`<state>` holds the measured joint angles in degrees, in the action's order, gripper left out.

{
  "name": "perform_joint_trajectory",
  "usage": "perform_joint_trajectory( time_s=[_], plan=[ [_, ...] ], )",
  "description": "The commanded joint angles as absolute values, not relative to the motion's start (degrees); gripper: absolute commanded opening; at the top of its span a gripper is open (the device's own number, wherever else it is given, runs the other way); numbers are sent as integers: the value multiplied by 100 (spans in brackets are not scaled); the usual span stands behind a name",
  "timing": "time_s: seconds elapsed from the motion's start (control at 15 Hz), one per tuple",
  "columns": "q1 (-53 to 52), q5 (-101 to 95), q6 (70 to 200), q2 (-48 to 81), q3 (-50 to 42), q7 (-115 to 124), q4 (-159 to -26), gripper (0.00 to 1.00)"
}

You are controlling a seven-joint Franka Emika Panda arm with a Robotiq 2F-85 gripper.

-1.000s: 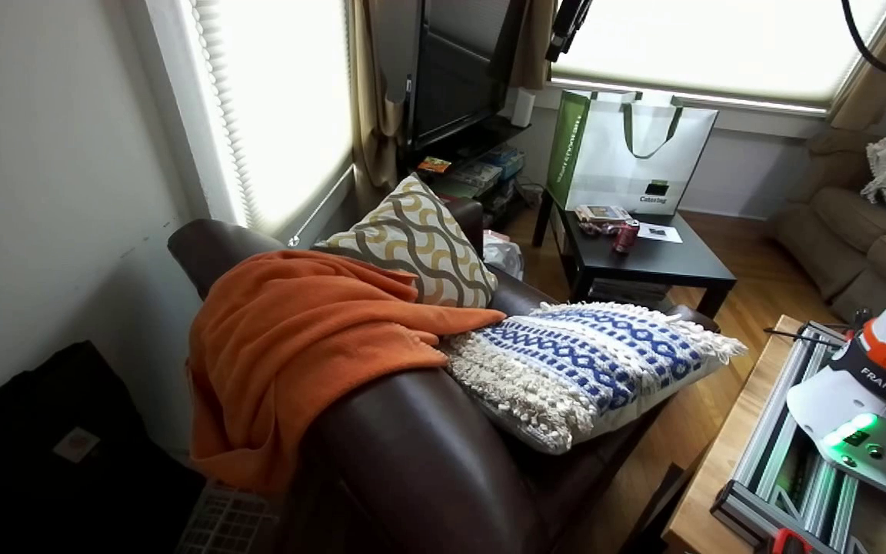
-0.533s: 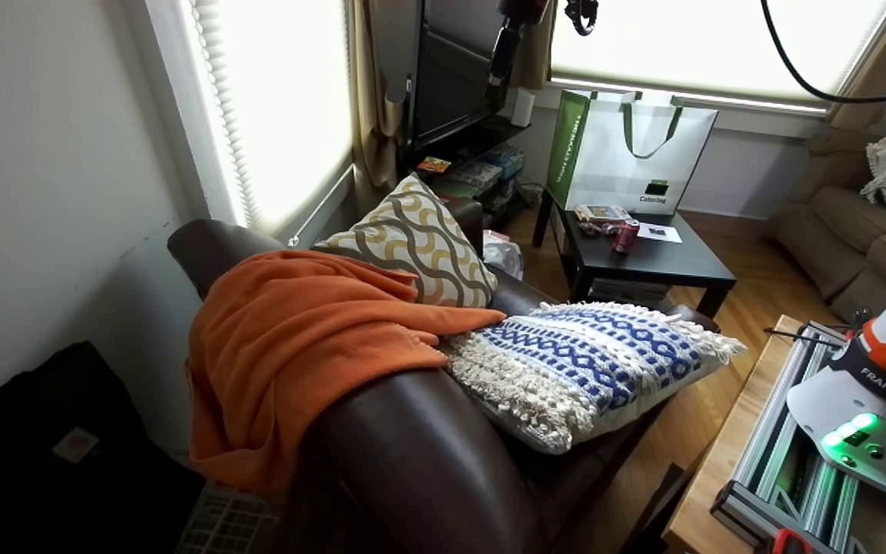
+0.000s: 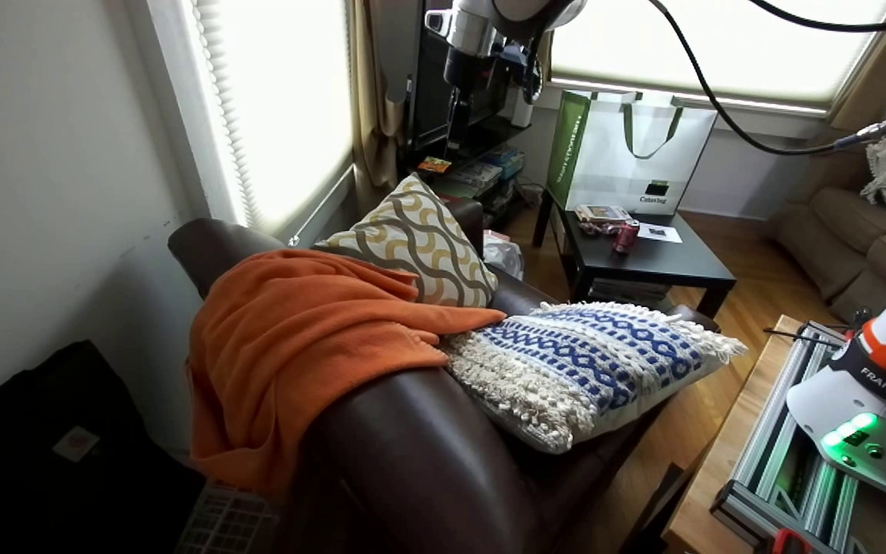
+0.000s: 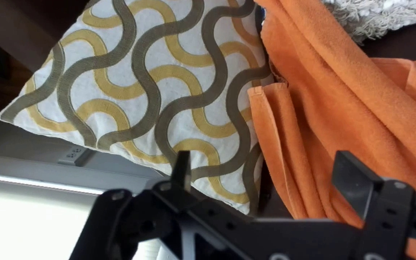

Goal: Spread the yellow towel more on the right sofa support side of the sofa

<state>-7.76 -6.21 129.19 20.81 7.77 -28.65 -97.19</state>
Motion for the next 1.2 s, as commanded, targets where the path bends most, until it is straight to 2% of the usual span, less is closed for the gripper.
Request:
perform_joint_trajectory(
  time_s=[0.0,0.53,1.13],
  plan=[
    [-703,-659,12900,2074,856,-2838,-9696,100],
    [-674,-655,12899,2016,849,-2840,-9669,100],
    [-719,-624,13081,3935,1133,-3476,-8286,100]
  ],
)
